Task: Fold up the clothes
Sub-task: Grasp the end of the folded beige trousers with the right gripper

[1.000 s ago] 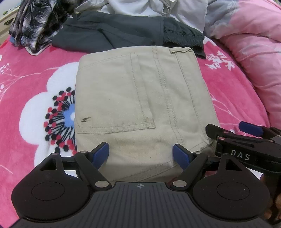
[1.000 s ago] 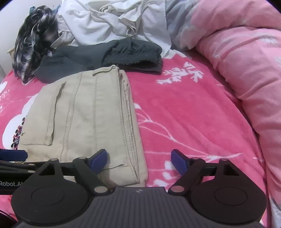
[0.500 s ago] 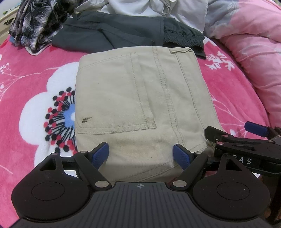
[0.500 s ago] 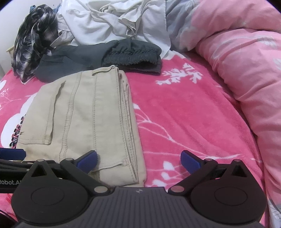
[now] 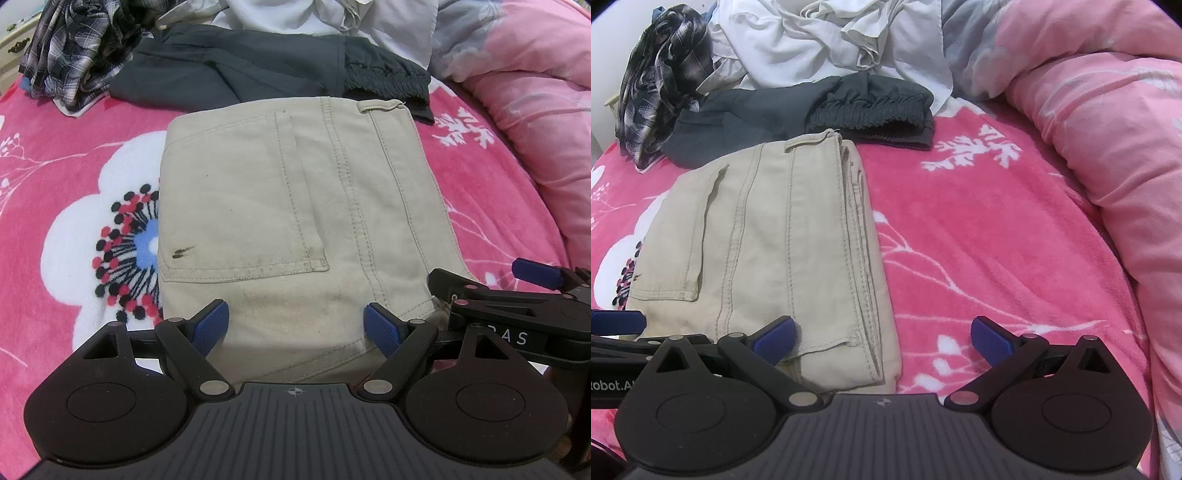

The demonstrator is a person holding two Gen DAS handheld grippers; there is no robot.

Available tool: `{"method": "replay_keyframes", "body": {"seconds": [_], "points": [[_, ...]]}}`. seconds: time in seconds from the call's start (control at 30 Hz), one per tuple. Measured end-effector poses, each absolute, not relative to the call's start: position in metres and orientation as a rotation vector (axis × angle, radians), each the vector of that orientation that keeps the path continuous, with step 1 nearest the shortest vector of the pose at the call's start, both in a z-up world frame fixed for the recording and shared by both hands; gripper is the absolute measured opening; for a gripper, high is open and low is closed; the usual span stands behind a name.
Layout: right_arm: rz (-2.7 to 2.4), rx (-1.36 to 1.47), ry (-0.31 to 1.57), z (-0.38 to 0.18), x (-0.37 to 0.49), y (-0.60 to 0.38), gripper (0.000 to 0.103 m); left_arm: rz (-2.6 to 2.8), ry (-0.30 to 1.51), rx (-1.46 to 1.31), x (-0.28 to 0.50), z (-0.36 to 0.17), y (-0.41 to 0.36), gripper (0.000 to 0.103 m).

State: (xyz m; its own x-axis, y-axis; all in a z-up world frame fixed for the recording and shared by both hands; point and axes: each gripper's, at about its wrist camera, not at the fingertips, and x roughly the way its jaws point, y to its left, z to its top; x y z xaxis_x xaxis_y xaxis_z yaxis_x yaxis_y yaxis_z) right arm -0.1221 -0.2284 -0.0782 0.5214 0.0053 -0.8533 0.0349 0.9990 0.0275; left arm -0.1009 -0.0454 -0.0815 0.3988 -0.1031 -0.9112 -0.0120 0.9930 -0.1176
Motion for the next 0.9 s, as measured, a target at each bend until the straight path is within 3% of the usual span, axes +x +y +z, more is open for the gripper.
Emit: {"method": "replay_keyframes", "body": {"seconds": [0.43,0.63,0.73,0.8,0.9], "points": [[-0.007,0.024,0.867,-0.054,-0.140,-0.224,0.099,-0.064,1.088,-0.163,-0.111,-0.067,-0.030,0.082],[0.041,0.106,0.735,-0.008,-0.157,-0.234,0.097,0.019,1.052,-0.369,-0.131,-0.039,0.037,0.082],[0.123,0.316,0.747,0.007,-0.158,-0.247,0.088,0.087,1.067,-0.547,-0.150,-0.040,0.082,0.078],[0.200,0.476,0.832,0.002,-0.152,-0.248,0.074,0.109,1.069,-0.634,-0.162,-0.043,0.097,0.076],[0.300,0.740,0.996,-0.025,-0.142,-0.241,0.064,0.111,1.066,-0.716,-0.179,-0.048,0.108,0.073]]}}
